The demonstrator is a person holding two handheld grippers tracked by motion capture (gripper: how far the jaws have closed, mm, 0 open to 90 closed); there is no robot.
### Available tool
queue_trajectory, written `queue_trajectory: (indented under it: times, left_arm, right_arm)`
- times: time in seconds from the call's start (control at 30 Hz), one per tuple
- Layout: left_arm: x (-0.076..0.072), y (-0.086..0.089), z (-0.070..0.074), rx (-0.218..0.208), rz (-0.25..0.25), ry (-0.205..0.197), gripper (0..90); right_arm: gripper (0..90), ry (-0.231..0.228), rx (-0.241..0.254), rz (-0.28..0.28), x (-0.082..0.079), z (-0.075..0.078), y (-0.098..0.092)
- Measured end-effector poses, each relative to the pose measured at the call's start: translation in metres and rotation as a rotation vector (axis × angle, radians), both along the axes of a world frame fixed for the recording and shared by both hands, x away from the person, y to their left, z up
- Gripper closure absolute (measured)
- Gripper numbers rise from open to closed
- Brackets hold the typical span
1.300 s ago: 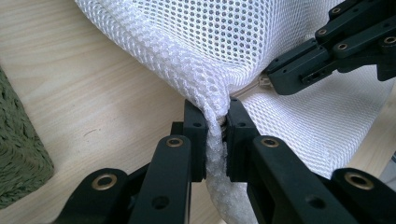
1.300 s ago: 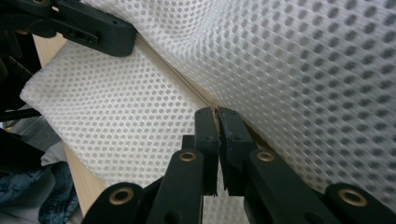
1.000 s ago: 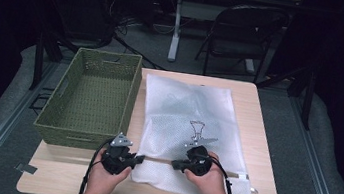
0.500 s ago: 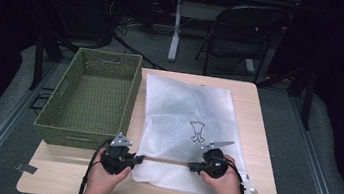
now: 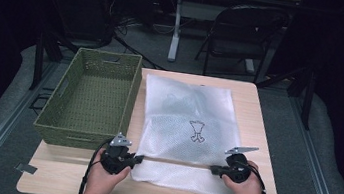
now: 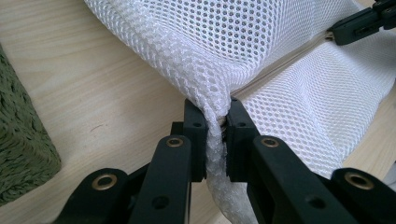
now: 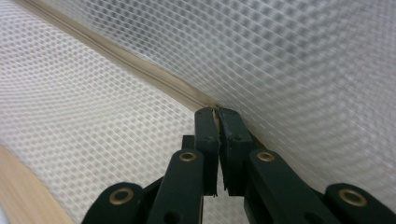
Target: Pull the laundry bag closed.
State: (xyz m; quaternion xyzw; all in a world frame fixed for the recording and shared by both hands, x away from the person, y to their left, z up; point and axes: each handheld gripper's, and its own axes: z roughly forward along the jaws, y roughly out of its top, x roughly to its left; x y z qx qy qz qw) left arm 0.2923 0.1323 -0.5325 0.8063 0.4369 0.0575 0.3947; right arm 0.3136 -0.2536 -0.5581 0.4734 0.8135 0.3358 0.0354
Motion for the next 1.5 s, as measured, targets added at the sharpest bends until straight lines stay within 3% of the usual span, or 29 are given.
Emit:
queue_trajectory:
  times: [0.53, 0.63, 0.8, 1.03, 1.5]
  left_arm:
    - [0.001, 0.002, 0.000, -0.001, 0.002, 0.004, 82.4]
    - [0.001, 0.001, -0.001, 0.001, 0.000, 0.004, 82.3]
    - [0.001, 0.003, -0.002, 0.011, 0.000, -0.003, 81.8]
    - [0.002, 0.006, -0.004, 0.033, 0.002, -0.006, 78.7]
    - [0.004, 0.010, -0.013, 0.074, 0.016, 0.015, 74.2]
  right_arm:
    - [87.1, -0.021, -0.050, -0.177, -0.020, -0.002, -0.075]
    - [87.1, -0.007, 0.007, -0.200, -0.025, -0.003, -0.084]
    - [87.0, -0.024, -0.010, -0.197, -0.028, -0.002, -0.081]
    - [86.9, -0.030, 0.002, -0.187, -0.029, -0.002, -0.079]
    - [86.9, 0.001, 0.004, -0.170, -0.032, -0.005, -0.074]
